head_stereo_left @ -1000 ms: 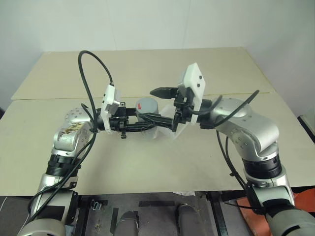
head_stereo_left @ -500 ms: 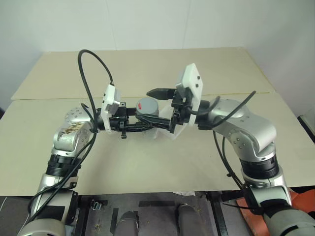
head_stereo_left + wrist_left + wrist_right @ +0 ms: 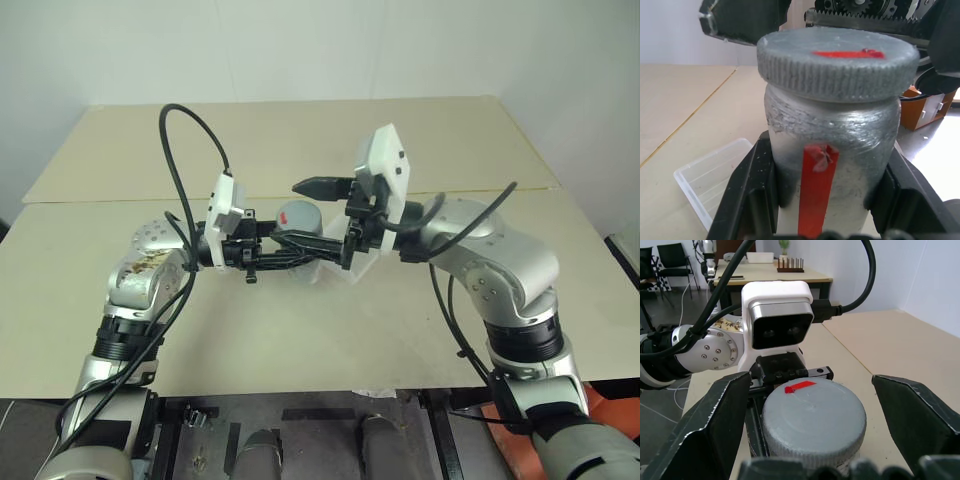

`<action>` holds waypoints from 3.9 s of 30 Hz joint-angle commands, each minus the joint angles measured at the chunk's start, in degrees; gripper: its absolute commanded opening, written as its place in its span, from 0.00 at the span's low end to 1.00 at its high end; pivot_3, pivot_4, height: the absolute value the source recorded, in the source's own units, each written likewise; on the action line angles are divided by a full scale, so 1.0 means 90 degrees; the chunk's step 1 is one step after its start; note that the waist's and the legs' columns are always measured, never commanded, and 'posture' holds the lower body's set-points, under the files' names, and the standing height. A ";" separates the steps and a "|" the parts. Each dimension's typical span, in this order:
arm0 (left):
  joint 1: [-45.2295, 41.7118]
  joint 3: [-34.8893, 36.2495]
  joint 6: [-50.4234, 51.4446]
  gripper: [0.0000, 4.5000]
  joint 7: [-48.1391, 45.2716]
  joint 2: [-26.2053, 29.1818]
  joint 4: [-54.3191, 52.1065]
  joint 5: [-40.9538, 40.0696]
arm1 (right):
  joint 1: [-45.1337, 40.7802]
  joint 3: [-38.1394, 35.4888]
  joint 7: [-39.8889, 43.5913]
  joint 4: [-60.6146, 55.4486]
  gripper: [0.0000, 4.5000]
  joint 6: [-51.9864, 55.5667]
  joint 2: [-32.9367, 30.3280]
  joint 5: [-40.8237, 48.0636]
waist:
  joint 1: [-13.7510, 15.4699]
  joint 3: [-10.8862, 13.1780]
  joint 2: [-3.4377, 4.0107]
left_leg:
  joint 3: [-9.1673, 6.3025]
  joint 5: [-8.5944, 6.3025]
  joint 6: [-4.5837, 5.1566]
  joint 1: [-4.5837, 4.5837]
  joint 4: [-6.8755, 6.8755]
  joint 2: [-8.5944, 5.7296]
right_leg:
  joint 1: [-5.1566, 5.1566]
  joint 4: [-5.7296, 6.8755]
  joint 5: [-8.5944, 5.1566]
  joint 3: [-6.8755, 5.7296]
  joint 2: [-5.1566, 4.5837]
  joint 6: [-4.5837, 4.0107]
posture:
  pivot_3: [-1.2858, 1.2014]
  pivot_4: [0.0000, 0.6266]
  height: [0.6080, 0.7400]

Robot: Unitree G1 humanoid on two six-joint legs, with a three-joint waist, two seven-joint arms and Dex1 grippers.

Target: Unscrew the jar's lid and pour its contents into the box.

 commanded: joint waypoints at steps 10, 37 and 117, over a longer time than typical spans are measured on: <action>0.0005 0.0101 -0.0032 0.43 0.0026 0.0047 -0.0262 -0.0081 | -0.0149 -0.0065 0.0229 -0.0177 0.60 0.0032 -0.0057 0.0080 | -0.0001 0.0000 0.0000 | 0.0000 0.0000 0.0000 0.0000 0.0000 0.0000 | 0.0000 0.0000 0.0000 0.0000 0.0000 0.0000 | 0.52 0.24 1.00; 0.0114 0.0578 -0.0121 0.43 0.0806 0.0102 -0.0127 -0.0041 | 0.1054 -0.2330 -0.1233 0.0070 0.60 0.0762 -0.0907 0.0547 | 0.0021 0.0001 0.0000 | 0.0000 -0.0001 0.0002 -0.0008 -0.0001 -0.0001 | -0.0002 -0.0003 0.0000 -0.0001 -0.0001 0.0000 | 0.52 0.24 1.00; -0.2255 -0.0292 -0.3911 0.43 0.6068 -0.1148 0.4496 0.3087 | 0.2099 -0.2821 -0.0789 -0.1100 0.99 0.2157 -0.2463 0.2007 | 0.0220 0.0007 -0.0003 | 0.0006 0.0020 -0.0034 -0.0056 0.0013 -0.0020 | -0.0013 -0.0008 0.0021 -0.0001 -0.0018 0.0032 | 0.52 0.24 1.00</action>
